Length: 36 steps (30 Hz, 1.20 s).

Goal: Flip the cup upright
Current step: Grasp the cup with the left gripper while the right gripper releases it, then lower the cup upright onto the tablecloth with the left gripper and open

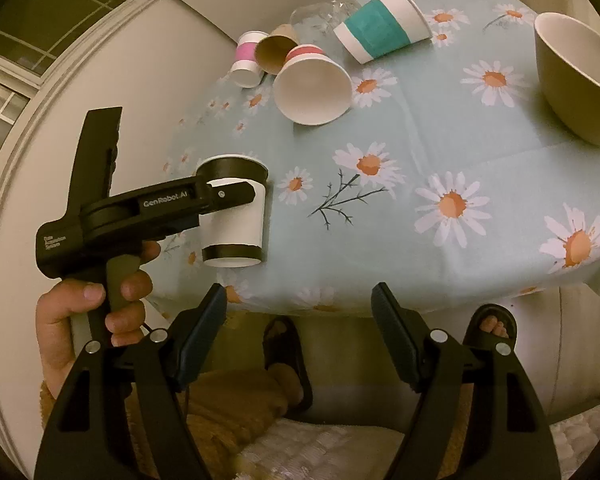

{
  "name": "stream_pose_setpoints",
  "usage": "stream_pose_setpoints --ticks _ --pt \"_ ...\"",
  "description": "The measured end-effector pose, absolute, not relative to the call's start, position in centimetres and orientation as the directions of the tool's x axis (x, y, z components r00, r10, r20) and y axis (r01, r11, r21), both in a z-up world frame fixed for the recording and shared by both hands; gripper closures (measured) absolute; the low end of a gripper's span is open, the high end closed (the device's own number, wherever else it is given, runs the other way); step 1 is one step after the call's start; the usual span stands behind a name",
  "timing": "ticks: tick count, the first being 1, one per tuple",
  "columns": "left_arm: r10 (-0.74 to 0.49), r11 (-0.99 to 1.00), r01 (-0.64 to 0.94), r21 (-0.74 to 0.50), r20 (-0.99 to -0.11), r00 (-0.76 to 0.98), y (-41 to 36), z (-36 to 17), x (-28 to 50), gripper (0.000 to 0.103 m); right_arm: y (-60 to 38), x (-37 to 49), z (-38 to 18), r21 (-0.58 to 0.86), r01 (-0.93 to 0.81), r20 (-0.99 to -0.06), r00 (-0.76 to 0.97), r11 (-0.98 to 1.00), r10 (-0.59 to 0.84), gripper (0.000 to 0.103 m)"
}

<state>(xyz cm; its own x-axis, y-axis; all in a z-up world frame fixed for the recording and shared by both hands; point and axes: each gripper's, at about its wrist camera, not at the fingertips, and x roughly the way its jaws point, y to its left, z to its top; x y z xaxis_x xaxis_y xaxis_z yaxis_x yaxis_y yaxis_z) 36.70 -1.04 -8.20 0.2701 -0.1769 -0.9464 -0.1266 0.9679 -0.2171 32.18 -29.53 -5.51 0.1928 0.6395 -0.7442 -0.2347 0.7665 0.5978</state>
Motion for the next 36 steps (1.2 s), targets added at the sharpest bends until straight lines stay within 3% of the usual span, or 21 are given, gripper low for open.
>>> stream_pose_setpoints --ticks 8,16,23,30,36 --pt "-0.187 0.966 -0.111 -0.233 -0.928 0.322 -0.7 -7.1 35.9 0.039 -29.6 32.2 -5.6 0.593 -0.244 -0.744 0.198 0.767 0.638 0.029" --pt "-0.212 0.967 -0.023 -0.255 -0.847 0.487 -0.1 -4.0 33.5 0.039 -29.4 31.9 -4.1 0.556 -0.316 -0.727 0.264 0.769 0.634 0.029" --pt "-0.23 0.967 0.082 -0.241 -0.691 0.685 -0.3 -2.0 29.7 0.039 -28.7 31.5 -2.8 0.526 -0.387 -0.7 0.308 0.758 0.644 0.029" --pt "-0.136 0.99 0.092 -0.11 -0.504 0.853 -1.5 -2.0 26.7 0.039 -28.9 31.4 -2.7 0.514 -0.39 -0.697 0.329 0.764 0.637 0.029" --pt "-0.065 0.997 0.042 -0.071 -0.362 0.93 -2.8 -3.9 25.7 0.039 -29.7 31.5 -2.5 0.517 -0.386 -0.69 0.341 0.764 0.639 0.029"
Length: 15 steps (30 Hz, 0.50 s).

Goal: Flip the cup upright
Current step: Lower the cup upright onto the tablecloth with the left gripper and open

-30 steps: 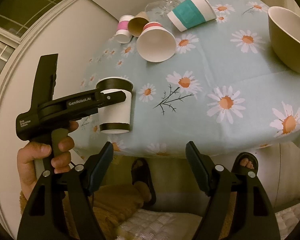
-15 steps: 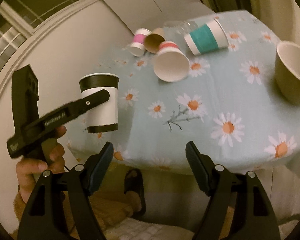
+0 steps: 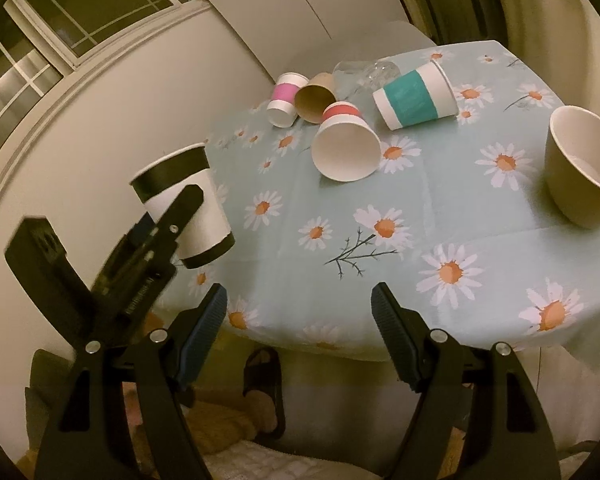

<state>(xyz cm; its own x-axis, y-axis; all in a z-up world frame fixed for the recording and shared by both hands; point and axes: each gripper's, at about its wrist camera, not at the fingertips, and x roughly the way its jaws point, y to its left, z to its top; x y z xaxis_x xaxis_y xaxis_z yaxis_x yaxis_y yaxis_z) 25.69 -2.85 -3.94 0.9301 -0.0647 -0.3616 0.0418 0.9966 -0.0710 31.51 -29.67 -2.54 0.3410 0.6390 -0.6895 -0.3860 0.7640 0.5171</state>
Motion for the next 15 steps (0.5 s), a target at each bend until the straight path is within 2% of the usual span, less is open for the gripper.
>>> stream_pose_setpoints --ticks 1,5,15 --pt "-0.056 0.997 0.039 -0.059 -0.32 0.946 -3.3 -4.4 25.3 0.039 -29.9 31.6 -2.5 0.518 -0.384 -0.688 0.343 0.764 0.64 0.029" --pt "-0.028 0.999 0.017 -0.045 -0.246 0.969 -4.2 -5.9 24.7 0.039 -30.7 31.7 -2.5 0.521 -0.377 -0.685 0.35 0.766 0.639 0.029" --pt "0.155 0.988 -0.153 0.024 -0.169 0.973 -4.3 -9.6 24.2 0.039 -30.8 31.9 -3.0 0.484 -0.398 -0.713 0.336 0.779 0.615 0.029"
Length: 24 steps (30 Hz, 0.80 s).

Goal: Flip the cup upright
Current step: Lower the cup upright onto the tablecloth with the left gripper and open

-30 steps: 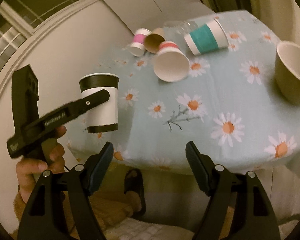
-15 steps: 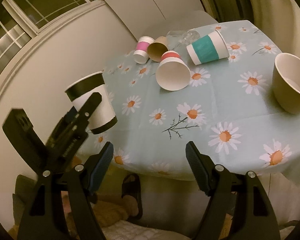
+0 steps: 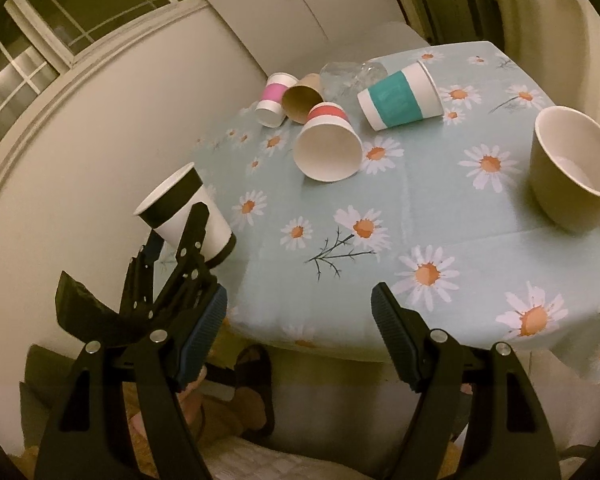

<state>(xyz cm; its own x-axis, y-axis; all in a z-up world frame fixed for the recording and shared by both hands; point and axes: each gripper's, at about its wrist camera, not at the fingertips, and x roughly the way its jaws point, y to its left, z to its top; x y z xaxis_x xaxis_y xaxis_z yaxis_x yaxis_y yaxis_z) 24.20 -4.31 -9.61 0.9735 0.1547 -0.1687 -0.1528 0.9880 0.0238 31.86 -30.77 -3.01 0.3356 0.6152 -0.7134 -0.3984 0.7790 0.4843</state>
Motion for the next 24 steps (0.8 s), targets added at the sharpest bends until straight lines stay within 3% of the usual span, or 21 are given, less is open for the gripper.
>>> stream_pose_setpoints --ticks 21,24 --pt "0.233 0.972 -0.227 0.053 -0.188 0.954 -4.2 -12.0 24.4 0.036 -31.0 32.2 -4.0 0.471 -0.367 -0.745 0.321 0.802 0.585 0.029" --pt "0.229 0.973 -0.225 0.044 -0.196 0.954 -4.2 -12.0 24.5 0.025 -31.1 32.3 -4.1 0.473 -0.357 -0.746 0.324 0.805 0.582 0.029"
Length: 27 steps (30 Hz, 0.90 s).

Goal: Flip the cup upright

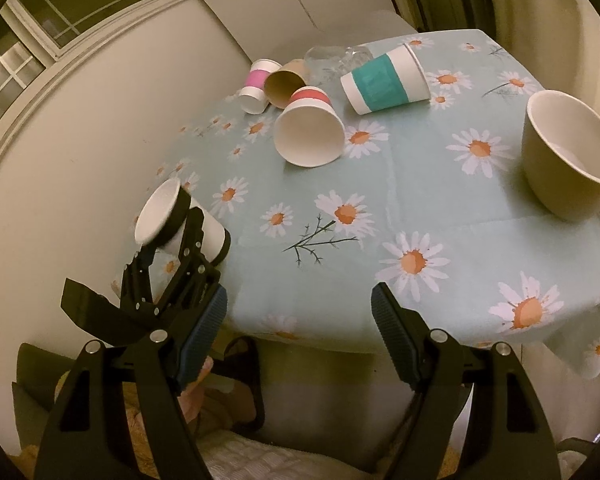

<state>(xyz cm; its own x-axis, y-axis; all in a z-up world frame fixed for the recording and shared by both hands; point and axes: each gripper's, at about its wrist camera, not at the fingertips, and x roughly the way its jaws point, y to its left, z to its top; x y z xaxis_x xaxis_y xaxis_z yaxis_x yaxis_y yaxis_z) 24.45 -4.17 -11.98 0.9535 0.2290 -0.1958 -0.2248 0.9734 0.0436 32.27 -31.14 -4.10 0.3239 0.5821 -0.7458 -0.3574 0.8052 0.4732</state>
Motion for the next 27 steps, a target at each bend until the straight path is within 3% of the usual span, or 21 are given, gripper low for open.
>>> stream_pose_setpoints --ticks 6,8,21,27 --pt "0.211 0.977 -0.21 0.026 -0.19 0.959 -4.3 -11.3 24.0 0.024 -31.2 32.3 -4.2 0.478 -0.355 -0.743 0.323 0.803 0.586 0.029" --pt "0.219 0.975 -0.222 0.007 -0.197 0.956 -4.3 -10.6 23.9 0.006 -31.3 32.4 -4.1 0.48 -0.352 -0.741 0.328 0.804 0.586 0.029" --pt "0.141 0.989 -0.148 -0.023 -0.202 0.969 -4.0 -5.1 21.6 0.006 -31.6 32.5 -3.9 0.5 -0.34 -0.726 0.338 0.797 0.6 0.029" --pt "0.03 1.0 -0.03 0.006 -0.309 0.951 -4.5 -2.6 19.6 0.006 -31.7 32.4 -3.8 0.495 -0.34 -0.724 0.348 0.8 0.596 0.029"
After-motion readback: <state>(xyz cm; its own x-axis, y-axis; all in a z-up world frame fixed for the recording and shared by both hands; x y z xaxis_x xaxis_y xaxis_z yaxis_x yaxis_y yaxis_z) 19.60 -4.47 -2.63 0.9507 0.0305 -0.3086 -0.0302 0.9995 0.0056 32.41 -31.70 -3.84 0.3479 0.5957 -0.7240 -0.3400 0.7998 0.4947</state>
